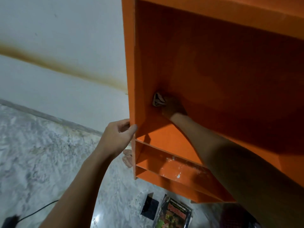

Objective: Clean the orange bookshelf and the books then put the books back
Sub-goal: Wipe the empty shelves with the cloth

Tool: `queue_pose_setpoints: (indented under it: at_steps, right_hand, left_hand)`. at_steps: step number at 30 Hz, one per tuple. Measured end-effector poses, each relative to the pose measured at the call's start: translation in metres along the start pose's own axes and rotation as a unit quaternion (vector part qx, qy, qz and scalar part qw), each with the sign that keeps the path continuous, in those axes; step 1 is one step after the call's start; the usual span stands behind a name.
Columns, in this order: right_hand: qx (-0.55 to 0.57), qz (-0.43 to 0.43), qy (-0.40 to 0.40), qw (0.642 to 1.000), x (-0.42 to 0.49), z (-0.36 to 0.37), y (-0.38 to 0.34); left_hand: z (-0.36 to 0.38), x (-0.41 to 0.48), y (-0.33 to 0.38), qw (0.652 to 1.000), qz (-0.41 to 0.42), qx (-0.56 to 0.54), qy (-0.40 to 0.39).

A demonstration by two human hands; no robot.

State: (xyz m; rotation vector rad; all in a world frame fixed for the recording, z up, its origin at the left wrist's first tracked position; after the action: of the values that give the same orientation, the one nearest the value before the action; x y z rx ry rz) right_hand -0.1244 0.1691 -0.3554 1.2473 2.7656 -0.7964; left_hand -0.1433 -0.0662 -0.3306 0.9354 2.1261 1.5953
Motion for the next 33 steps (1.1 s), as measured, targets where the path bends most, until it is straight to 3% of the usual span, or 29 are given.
queue_pose_setpoints:
  at_steps: [3,7,10,13,15,17,21,25,28,33]
  right_hand:
    - [0.0,-0.059,0.019,0.998,-0.042,0.016,-0.001]
    - [0.005,-0.144,0.039,0.989,-0.103,0.045,0.004]
    - [0.017,-0.214,-0.016,0.977,-0.146,0.053,-0.003]
    - [-0.09,-0.307,-0.08,0.944,-0.18,0.079,0.0]
    - [-0.024,-0.288,-0.031,0.957,-0.186,0.08,0.006]
    - [0.081,-0.247,0.073,0.963,-0.182,0.072,0.011]
    - [0.056,-0.215,0.191,0.956,-0.174,0.069,-0.012]
    - [-0.023,-0.187,0.183,0.965,-0.171,0.098,-0.024]
    - [-0.09,-0.16,0.119,0.976,-0.175,0.127,-0.007]
    - [0.011,-0.099,0.053,0.994,-0.187,0.124,0.033]
  left_hand:
    - [-0.003,0.002,-0.001,0.999,-0.022,-0.025,-0.019]
    - [-0.004,0.002,-0.003,0.994,-0.053,-0.09,0.017]
    - [0.003,-0.003,-0.004,0.986,-0.079,-0.133,0.062]
    - [0.008,-0.011,-0.008,0.978,-0.106,-0.155,0.088]
    - [0.009,-0.014,-0.008,0.98,-0.109,-0.148,0.083]
    - [0.004,-0.011,-0.01,0.983,-0.106,-0.137,0.068]
    - [-0.006,-0.004,-0.01,0.987,-0.098,-0.127,0.029]
    - [-0.013,0.0,-0.01,0.991,-0.074,-0.113,0.001]
    - [-0.014,-0.001,-0.007,0.996,-0.043,-0.082,-0.013]
    - [0.003,-0.013,-0.017,0.999,-0.033,-0.037,0.004]
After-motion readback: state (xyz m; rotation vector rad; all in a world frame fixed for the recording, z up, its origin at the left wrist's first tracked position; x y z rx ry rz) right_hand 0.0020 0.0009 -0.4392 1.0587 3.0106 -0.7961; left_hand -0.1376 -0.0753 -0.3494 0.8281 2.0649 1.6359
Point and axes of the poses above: each hand's wrist, its own x-axis towards the middle knuckle, its own z-axis out of the palm, y = z × x, the point moved 4 cm from there along x, towards the middle knuckle, and after that the axes turned 14 degrees about z, right-handed, at the moved point
